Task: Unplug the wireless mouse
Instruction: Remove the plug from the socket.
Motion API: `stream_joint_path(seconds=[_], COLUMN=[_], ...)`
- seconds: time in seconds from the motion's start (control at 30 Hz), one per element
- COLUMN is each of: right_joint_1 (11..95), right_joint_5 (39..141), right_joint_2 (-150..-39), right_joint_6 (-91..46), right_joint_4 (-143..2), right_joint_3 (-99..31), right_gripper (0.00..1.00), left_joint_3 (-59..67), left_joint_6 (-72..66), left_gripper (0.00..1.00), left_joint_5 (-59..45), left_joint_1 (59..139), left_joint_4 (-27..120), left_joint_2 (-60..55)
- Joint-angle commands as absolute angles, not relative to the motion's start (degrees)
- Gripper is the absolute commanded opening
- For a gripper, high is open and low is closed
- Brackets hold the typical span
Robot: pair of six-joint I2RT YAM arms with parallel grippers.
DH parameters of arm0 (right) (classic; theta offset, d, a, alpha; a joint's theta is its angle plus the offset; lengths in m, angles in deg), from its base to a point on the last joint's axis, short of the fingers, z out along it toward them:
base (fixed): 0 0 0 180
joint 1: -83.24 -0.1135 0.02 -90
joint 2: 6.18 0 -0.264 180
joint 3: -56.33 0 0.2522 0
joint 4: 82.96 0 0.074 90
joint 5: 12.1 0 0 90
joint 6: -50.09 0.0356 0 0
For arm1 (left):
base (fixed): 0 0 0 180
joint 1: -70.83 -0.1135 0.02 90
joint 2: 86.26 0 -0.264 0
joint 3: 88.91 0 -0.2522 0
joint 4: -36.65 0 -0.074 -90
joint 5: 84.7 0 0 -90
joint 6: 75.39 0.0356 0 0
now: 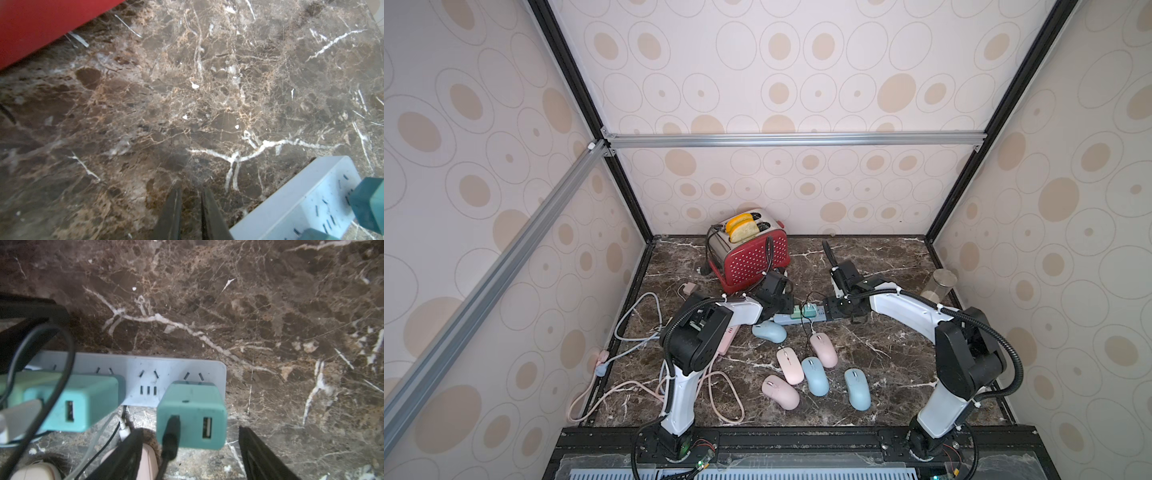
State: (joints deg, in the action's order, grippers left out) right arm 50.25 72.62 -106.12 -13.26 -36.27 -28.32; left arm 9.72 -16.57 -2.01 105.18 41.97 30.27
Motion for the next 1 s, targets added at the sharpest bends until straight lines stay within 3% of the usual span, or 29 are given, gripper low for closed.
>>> stream_joint_path(seconds=[0.0,0.3,0.57,0.83,0.97], right_joint_1=[50.7,50.7,50.6,50.2,52.4], right_joint_5=[72.2,72.4,71.4,72.2,69.8], right_joint_2=[-107.9,-111.1,-106.2,-95.4,-95.2], right_joint_6=[-14.4,-15.5,-16.1,-13.9,-12.0], right_joint_4=[-34.9,-33.5,-34.8,-46.3,-43.8], right_joint_3=[-31.0,-33.0,-31.7,-21.5,-22.4], right_gripper=[0.74,0.62,0.33,0.25,0.25], left_joint_3=[11.1,10.7,10.1,9.9,10.5], left_joint_6=[-18.7,-18.8,-18.6,-18.7,-18.6], left_gripper=[0.2,0.2,0.2,0.19,0.2], left_joint_5=[-9.2,-9.4,-9.4,-9.2,-8.5], left_joint_1=[108.4,108.4,108.4,108.4,108.2], left_joint_4=[45.2,45.5,46.2,46.3,46.6], left_joint_2=[32.0,32.4,32.7,32.8,31.7])
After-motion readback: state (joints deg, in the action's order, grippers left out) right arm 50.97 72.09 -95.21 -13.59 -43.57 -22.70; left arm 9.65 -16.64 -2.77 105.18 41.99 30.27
